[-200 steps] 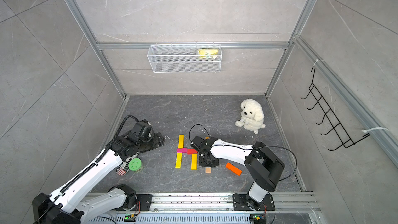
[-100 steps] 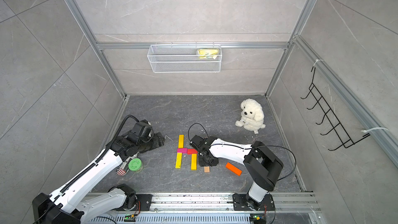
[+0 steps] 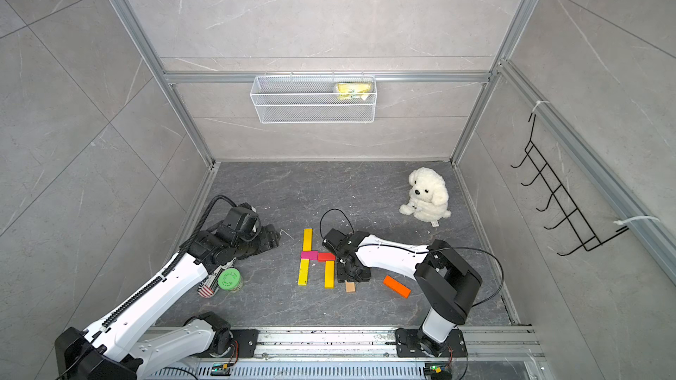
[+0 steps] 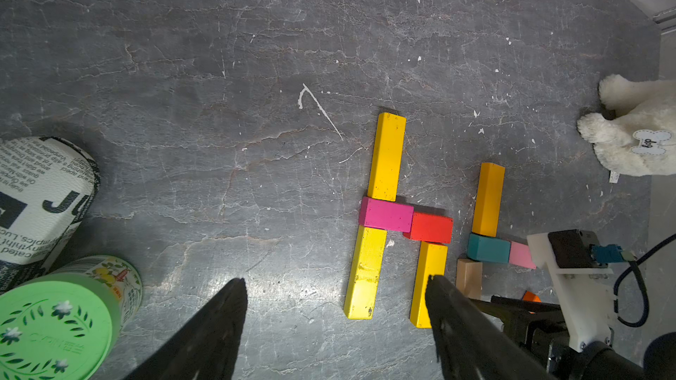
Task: Assemble the letter h with building blocks
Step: Assemble the building block at the center of the board.
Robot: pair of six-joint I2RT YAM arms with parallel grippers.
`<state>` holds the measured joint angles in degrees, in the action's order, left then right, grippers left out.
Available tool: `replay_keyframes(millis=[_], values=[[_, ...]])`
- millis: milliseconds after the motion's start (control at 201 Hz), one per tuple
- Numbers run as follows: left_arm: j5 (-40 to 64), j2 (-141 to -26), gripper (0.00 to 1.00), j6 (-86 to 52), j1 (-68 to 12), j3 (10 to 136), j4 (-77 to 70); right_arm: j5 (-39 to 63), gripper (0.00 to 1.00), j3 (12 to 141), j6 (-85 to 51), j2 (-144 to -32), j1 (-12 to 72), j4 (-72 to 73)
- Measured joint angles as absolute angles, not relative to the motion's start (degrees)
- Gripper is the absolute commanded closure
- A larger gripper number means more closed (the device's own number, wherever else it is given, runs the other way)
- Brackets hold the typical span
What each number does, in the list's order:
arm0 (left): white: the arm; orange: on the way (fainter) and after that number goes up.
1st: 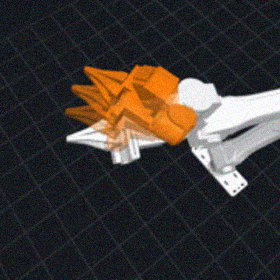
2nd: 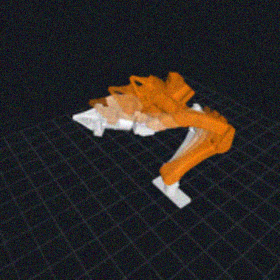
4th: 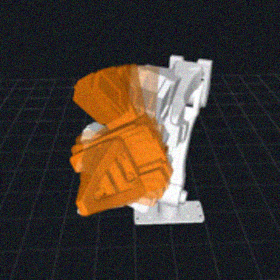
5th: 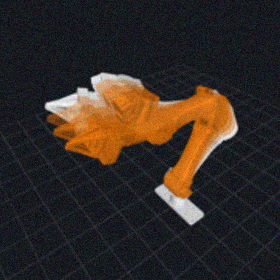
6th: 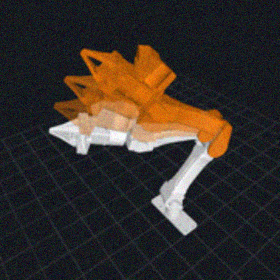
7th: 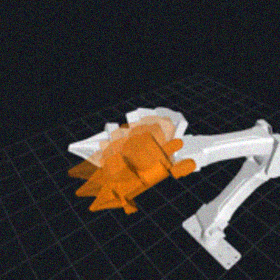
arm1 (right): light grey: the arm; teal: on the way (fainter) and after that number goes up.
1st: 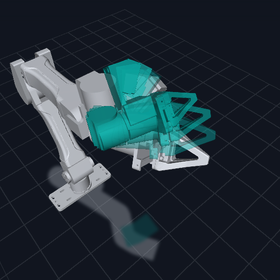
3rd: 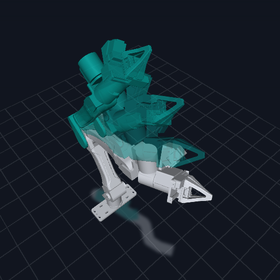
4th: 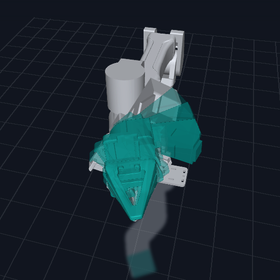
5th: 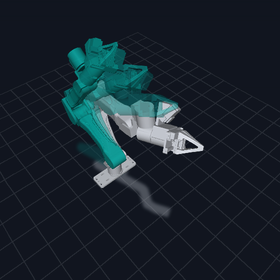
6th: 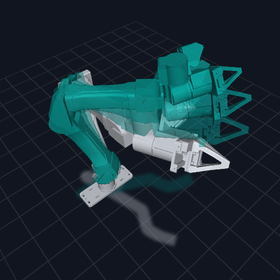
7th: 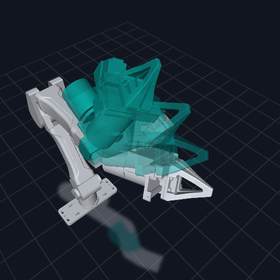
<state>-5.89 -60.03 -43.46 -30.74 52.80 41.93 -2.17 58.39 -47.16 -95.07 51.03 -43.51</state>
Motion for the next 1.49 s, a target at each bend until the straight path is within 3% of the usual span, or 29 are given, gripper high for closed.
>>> replay_keyframes(millis=[333, 433, 597, 866, 1090, 1219, 1493], values=[[-5.9, -60.0, 0.19, -43.5, -30.7, 52.8, 41.9, -1.1, 0.40, 57.2, -48.0, -94.1, 51.7, -41.7], [-5.9, -60.0, 0.19, -43.5, -30.7, 52.8, 41.9, -0.6, 0.47, 56.3, -48.3, -95.8, 51.7, -40.9], [-5.9, -60.0, 0.19, -43.5, -30.7, 52.8, 41.9, -1.0, 0.67, 55.4, -49.2, -96.6, 51.7, -40.8], [-5.9, -60.0, 0.19, -43.5, -30.7, 52.8, 41.9, -1.2, 0.69, 55.4, -49.7, -96.6, 51.7, -40.9], [-5.9, -60.0, 0.19, -43.5, -30.7, 52.8, 41.9, -1.3, 0.68, 55.5, -49.7, -96.6, 51.7, -40.9], [-5.9, -60.0, 0.19, -43.5, -30.7, 52.8, 41.9, -1.2, 0.48, 55.5, -50.0, -96.7, 51.7, -40.9], [-5.9, -60.0, 0.19, -43.5, -30.7, 52.8, 41.9, -1.2, 0.44, 55.5, -49.5, -96.6, 51.7, -40.9]])
